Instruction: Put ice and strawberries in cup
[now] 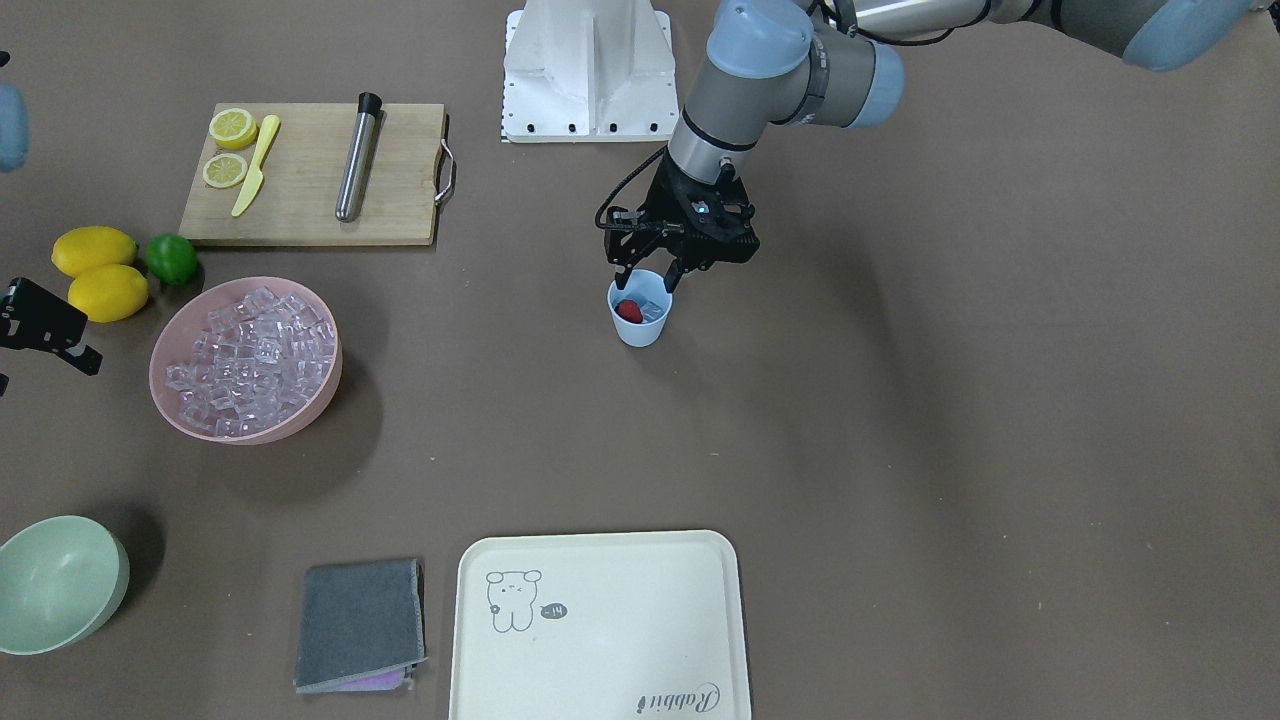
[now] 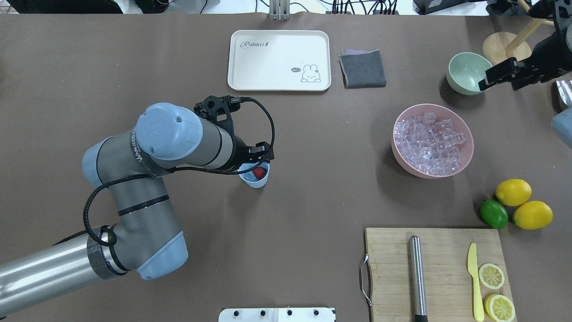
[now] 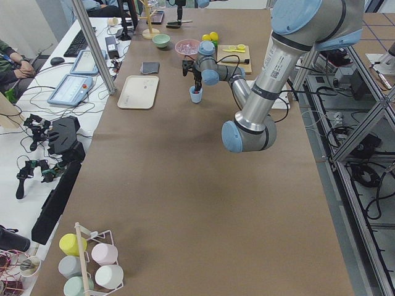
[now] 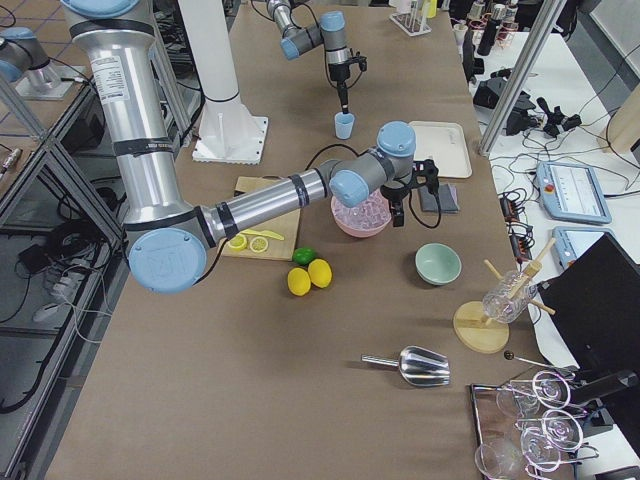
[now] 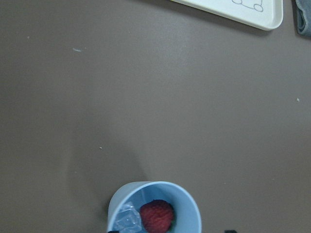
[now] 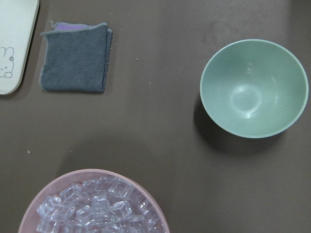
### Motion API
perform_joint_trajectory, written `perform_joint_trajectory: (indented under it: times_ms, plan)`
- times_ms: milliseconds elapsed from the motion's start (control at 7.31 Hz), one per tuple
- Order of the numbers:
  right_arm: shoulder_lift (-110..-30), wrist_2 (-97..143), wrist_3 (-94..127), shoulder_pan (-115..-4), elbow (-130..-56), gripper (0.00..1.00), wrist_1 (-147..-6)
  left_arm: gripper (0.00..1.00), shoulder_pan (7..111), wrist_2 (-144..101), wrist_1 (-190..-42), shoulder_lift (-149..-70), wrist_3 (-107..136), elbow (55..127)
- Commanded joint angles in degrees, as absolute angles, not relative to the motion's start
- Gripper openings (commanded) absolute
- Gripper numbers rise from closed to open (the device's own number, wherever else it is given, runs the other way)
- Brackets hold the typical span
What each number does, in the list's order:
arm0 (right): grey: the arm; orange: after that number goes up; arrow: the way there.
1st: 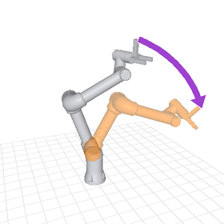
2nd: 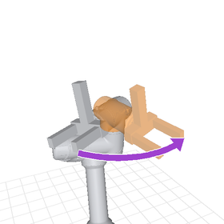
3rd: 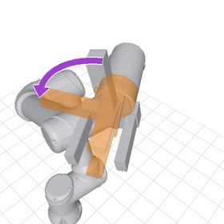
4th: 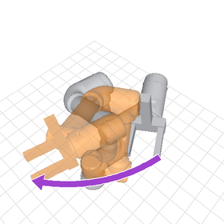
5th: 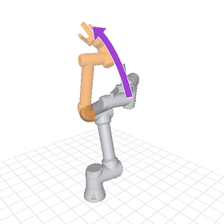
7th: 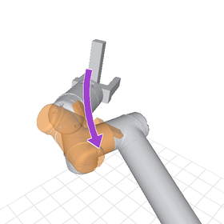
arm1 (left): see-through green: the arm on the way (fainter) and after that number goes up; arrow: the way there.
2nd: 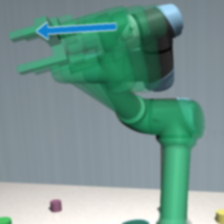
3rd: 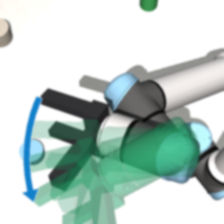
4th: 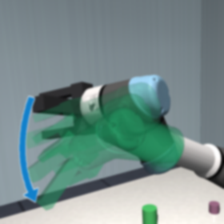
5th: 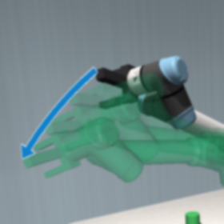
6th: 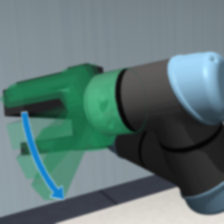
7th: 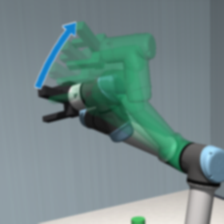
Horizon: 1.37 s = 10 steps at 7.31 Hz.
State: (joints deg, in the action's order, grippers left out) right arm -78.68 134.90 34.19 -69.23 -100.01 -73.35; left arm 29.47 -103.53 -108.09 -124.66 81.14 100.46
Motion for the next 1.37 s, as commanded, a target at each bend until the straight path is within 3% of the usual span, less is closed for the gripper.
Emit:
perform_joint_trajectory:
  times_ms: [0, 547, 1231]
  plan:
    - [-78.66, 134.91, 34.19, -69.69, -100.02, 0.99, -73.39, 0.98, 32.06, -103.71, -107.84, -123.93, 77.12, 101.68]
    - [-78.75, 132.29, 23.42, -71.63, -99.84, 1.00, -81.44, 0.98, 42.08, -104.24, -108.19, -115.68, 60.65, 101.43]
    - [-81.82, 131.75, 10.24, -78.81, -93.53, 0.99, -84.29, 0.98, 51.75, -101.07, -117.94, -101.18, 55.20, 98.88]
